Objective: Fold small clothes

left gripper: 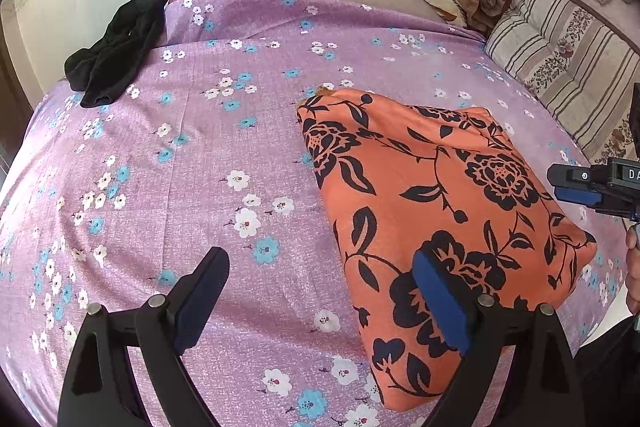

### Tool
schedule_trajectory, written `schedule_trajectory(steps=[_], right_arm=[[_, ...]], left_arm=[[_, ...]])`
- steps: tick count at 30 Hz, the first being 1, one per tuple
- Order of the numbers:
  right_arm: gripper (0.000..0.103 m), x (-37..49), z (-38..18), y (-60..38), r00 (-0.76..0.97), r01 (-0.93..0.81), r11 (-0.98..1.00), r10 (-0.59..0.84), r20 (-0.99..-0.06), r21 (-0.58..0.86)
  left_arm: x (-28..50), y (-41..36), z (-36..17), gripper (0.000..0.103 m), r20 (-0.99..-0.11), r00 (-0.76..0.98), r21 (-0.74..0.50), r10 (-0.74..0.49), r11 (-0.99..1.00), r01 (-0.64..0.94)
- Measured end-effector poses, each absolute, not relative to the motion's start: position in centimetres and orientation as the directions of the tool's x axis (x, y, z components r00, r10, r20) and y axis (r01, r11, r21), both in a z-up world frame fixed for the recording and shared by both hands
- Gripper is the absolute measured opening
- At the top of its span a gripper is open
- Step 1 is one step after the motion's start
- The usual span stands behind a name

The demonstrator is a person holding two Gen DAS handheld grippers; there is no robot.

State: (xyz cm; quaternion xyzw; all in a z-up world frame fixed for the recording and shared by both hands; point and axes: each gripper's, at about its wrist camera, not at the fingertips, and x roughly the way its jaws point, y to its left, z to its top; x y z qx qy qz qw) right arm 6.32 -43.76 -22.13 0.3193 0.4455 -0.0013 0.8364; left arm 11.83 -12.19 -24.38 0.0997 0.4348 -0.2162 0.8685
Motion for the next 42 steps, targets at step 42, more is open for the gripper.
schedule_trajectory(steps=[42], right_arm=[[0.077, 10.1, -29.1, -47.3, 0.563, 0.283, 0.589, 0.536, -0.628, 0.757]], left_arm=[[16.6, -15.7, -29.4, 0.093, -0.777, 0.119, -0.486, -0.618, 0.709, 0.511]])
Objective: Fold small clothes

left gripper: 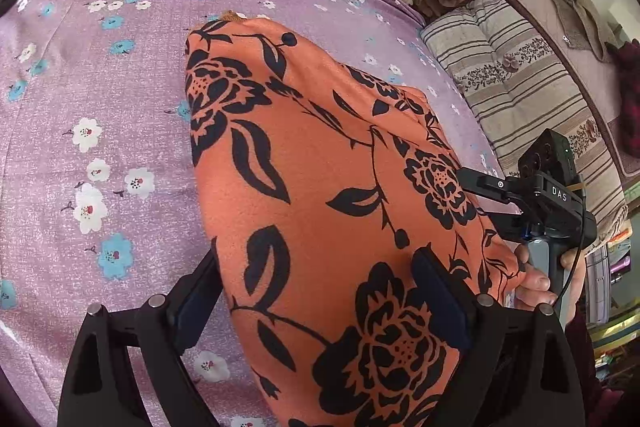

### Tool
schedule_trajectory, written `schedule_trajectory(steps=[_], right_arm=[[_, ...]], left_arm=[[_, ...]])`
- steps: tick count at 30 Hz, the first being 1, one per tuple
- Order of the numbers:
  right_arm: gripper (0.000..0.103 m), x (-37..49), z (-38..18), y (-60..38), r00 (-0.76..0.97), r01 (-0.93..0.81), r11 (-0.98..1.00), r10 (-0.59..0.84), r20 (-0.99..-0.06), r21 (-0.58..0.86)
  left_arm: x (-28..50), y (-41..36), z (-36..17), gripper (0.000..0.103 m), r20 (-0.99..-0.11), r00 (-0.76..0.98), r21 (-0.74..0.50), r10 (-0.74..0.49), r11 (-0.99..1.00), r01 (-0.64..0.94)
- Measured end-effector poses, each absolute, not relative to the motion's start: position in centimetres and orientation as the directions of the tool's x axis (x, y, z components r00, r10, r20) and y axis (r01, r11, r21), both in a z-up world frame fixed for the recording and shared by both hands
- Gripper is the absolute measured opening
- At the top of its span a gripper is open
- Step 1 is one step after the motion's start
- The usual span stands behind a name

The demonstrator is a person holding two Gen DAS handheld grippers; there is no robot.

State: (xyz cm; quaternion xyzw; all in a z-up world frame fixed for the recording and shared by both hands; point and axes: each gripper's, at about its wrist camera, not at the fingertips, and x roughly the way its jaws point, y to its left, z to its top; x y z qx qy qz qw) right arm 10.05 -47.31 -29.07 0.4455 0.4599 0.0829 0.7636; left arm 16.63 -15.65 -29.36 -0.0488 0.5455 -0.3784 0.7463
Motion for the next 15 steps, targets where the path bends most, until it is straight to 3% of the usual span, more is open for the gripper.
schedule_trajectory(steps=[5, 7, 10, 15], right_arm=[[0.073, 10.9, -28.9, -45.2, 0.540, 0.234, 0.606, 0.569, -0.620, 0.760], [0.058, 11.1, -28.2, -43.7, 0.529, 0.206, 0.676, 0.531, -0.662, 0.708], [0.049, 11.2, -27.0, -42.0, 0.534, 0.179, 0.750, 0.470, -0.703, 0.637], [0.046, 10.5, -24.4, -40.7, 0.582, 0.131, 0.799, 0.417, -0.698, 0.587]], left_arm=[[17.0, -15.5, -29.3, 0.074, -0.767, 0.128, -0.501, -0.629, 0.711, 0.494], [17.1, -15.1, -29.0, 0.059, -0.763, 0.142, -0.500, -0.631, 0.714, 0.490], [17.1, -14.9, -28.4, 0.050, -0.753, 0.162, -0.503, -0.638, 0.716, 0.485], [16.3, -14.4, -26.2, 0.044, -0.739, 0.219, -0.464, -0.637, 0.717, 0.520]])
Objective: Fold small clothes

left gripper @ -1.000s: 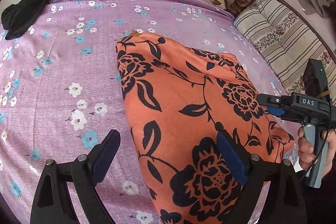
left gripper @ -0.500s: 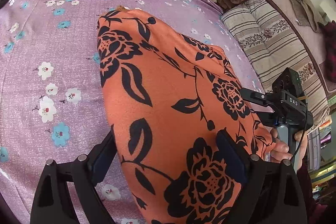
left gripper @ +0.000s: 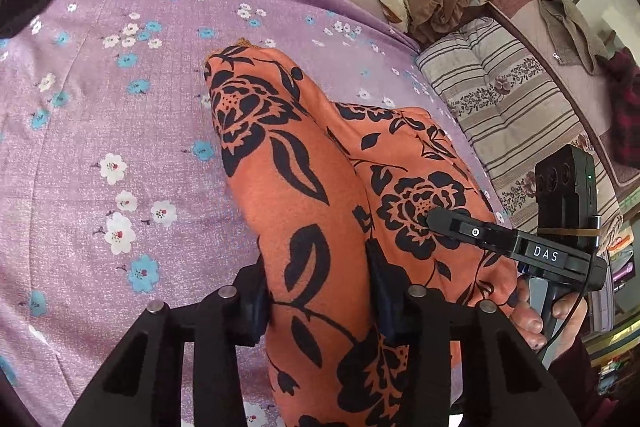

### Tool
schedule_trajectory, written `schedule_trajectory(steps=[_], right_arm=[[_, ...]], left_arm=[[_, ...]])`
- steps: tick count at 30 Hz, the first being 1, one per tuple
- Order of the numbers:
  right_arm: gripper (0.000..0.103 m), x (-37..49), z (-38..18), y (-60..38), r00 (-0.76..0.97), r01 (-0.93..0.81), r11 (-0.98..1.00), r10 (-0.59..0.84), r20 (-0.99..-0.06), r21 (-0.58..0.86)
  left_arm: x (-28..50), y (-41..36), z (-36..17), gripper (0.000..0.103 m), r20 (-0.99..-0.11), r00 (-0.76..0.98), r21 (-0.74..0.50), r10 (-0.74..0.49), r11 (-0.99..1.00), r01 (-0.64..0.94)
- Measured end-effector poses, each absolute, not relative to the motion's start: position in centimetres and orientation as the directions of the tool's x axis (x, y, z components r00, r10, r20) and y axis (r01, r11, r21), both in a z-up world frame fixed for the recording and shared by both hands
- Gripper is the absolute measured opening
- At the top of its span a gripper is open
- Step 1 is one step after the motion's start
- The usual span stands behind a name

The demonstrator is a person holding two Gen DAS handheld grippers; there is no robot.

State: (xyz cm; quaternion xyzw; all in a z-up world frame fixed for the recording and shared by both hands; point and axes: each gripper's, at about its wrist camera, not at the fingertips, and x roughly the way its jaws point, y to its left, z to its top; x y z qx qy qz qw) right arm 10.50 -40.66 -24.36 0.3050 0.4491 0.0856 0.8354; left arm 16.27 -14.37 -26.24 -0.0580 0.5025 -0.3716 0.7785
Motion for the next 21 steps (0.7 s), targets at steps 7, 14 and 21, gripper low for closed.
schedule_trajectory(steps=[7, 14, 21], right_arm=[[0.046, 9.6, -21.8, -38.3, 0.631, 0.054, 0.815, 0.420, -0.652, 0.577], [0.046, 9.4, -21.3, -34.9, 0.653, -0.015, 0.817, 0.444, -0.614, 0.576], [0.045, 8.4, -20.9, -31.9, 0.680, -0.069, 0.814, 0.461, -0.570, 0.576]], left_arm=[[14.8, -11.5, -23.4, 0.044, -0.748, 0.324, -0.377, -0.580, 0.772, 0.511], [12.3, -8.6, -21.0, 0.044, -0.735, 0.442, -0.295, -0.514, 0.829, 0.474], [9.9, -6.9, -19.9, 0.044, -0.720, 0.535, -0.193, -0.442, 0.868, 0.458]])
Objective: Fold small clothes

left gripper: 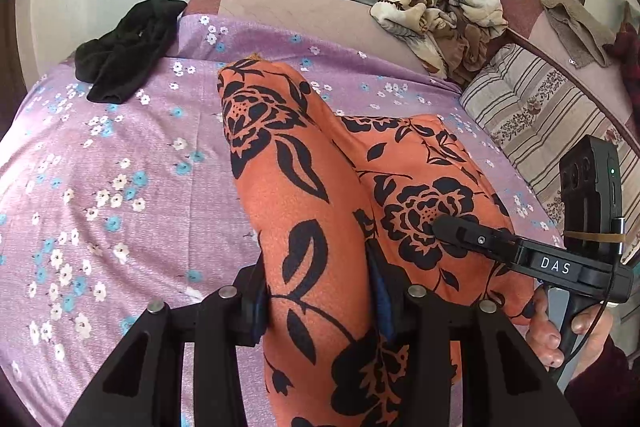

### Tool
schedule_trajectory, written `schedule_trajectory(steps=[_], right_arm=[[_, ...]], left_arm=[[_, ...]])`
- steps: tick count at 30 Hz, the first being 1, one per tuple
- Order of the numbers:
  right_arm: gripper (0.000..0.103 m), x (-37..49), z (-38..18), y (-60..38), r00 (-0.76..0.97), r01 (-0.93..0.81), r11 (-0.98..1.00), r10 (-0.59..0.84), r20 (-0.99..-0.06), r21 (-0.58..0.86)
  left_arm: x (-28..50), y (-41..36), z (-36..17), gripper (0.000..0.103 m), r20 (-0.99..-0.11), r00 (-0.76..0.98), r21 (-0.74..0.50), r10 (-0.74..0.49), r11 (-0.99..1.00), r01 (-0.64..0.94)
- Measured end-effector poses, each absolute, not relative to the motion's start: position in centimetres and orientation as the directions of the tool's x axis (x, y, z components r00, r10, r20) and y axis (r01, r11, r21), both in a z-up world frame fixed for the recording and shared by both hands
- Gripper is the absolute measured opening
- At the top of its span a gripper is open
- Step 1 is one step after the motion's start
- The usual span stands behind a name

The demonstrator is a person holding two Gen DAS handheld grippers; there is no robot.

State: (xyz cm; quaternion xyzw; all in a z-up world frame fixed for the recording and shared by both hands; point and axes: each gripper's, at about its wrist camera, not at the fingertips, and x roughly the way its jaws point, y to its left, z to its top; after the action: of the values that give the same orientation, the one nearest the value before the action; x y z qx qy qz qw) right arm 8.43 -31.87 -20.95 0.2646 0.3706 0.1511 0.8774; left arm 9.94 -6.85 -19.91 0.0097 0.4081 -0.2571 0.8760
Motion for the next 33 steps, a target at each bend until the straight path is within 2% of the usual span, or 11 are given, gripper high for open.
schedule_trajectory(steps=[33], right_arm=[[0.045, 9.5, -22.1, -26.0, 0.621, -0.099, 0.833, 0.479, -0.620, 0.544]], left_arm=[[9.2, -3.6, -21.1, 0.044, -0.767, 0.540, -0.154, -0.347, 0.916, 0.370]])
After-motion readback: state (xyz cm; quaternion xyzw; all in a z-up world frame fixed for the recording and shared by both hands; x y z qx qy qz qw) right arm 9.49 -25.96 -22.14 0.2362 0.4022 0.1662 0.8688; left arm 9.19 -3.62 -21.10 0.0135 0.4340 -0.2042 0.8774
